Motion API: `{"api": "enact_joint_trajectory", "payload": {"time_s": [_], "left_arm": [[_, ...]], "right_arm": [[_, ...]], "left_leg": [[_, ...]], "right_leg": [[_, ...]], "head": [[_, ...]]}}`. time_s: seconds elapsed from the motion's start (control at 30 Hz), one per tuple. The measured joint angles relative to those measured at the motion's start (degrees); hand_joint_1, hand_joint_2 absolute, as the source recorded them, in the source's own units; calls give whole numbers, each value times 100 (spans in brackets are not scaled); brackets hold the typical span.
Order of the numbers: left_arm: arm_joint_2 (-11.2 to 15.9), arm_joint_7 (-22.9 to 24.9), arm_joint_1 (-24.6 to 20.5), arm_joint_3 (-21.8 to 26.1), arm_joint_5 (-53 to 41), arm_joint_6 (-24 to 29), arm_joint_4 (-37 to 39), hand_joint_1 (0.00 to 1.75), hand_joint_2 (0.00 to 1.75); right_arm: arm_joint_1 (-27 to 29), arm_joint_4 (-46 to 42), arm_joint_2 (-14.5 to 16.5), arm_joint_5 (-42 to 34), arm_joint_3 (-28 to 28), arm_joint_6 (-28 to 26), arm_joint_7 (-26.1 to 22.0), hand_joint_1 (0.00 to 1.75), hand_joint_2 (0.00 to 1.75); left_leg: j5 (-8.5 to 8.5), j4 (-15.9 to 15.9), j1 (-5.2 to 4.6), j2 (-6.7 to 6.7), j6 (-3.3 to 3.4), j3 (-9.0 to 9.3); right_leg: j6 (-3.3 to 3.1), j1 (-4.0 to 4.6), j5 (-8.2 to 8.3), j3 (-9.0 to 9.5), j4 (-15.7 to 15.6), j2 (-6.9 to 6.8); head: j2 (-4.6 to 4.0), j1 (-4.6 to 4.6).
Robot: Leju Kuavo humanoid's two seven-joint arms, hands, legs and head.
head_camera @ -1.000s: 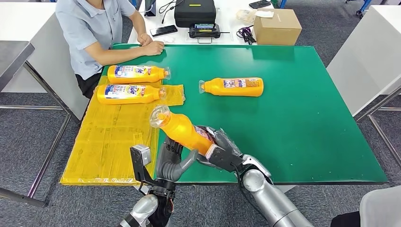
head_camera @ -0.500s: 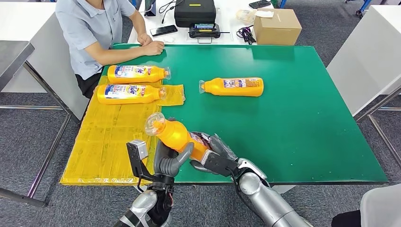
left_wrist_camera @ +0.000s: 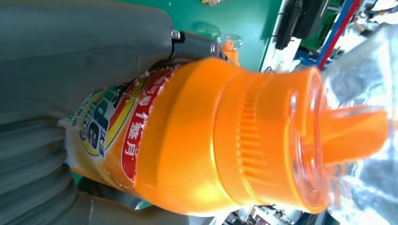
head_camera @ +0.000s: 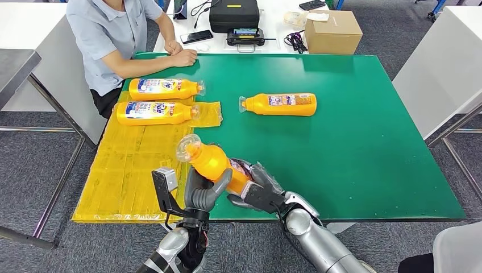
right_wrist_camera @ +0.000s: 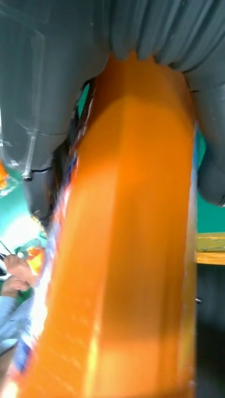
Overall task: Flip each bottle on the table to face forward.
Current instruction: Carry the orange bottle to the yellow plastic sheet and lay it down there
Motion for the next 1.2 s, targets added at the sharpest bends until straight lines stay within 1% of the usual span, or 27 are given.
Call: {"api": "enact_joint_trajectory", "payload": {"time_s": [0.2,0.47,0.7,0.77,0.83,0.87,0.93,1.0,1.07,1.1,1.2], "left_arm": [[-3,-3,8,14,-24,8,0,175,175],[-4,-34,10,23,-56,30,0,175,175],[11,-390,10,40,-512,457,-31,175,175],[24,-572,8,42,-796,691,-35,175,175],[29,-944,16,68,-1557,1122,-40,175,175],[14,-1140,39,124,-2172,1315,-60,175,175],[-81,-1362,146,368,-3656,1511,-159,175,175],[-210,-1387,282,761,-5151,1549,-346,175,175],[-285,-1288,373,1245,-6400,1568,-605,175,175],[-309,-1142,393,1493,-7034,1578,-747,175,175],[-368,-440,372,2159,-9211,1593,-1117,175,175]], "right_arm": [[39,10,57,-109,-61,-66,108,0,175],[55,38,110,-198,-128,-106,124,0,175],[140,46,125,-293,-304,-228,128,0,175],[181,46,122,-303,-365,-269,125,0,175],[239,46,116,-318,-454,-341,102,0,175],[274,46,111,-323,-515,-383,77,0,175],[338,46,103,-316,-655,-452,10,0,175],[380,47,99,-285,-802,-504,-52,0,175],[390,60,100,-247,-938,-535,-98,0,175],[386,76,101,-222,-1001,-540,-121,0,175],[333,165,125,-132,-1165,-528,-201,0,175]], "left_leg": [[0,0,0,0,0,0],[0,0,0,0,0,0],[0,0,0,0,0,-1],[0,0,0,0,0,-1],[0,0,0,-1,0,-1],[0,0,0,-3,0,-1],[0,0,0,-2,0,-3],[0,0,0,2,0,-5],[-1,0,-1,5,0,-4],[0,0,0,5,0,-3],[5,0,1,1,0,-1]], "right_leg": [[0,0,0,0,0,0],[0,0,0,0,0,0],[0,0,0,0,0,0],[0,0,0,-1,0,0],[0,0,0,-1,0,-1],[0,0,0,0,0,-2],[0,0,0,-1,0,-2],[0,-1,0,-1,1,0],[0,-1,0,-2,0,1],[0,0,0,-3,0,1],[-1,1,1,-2,2,-1]], "head": [[0,-1],[0,-1],[0,-1],[0,-1],[0,-1],[0,-1],[0,-1],[0,1],[0,0],[0,-1],[0,-1]]}}
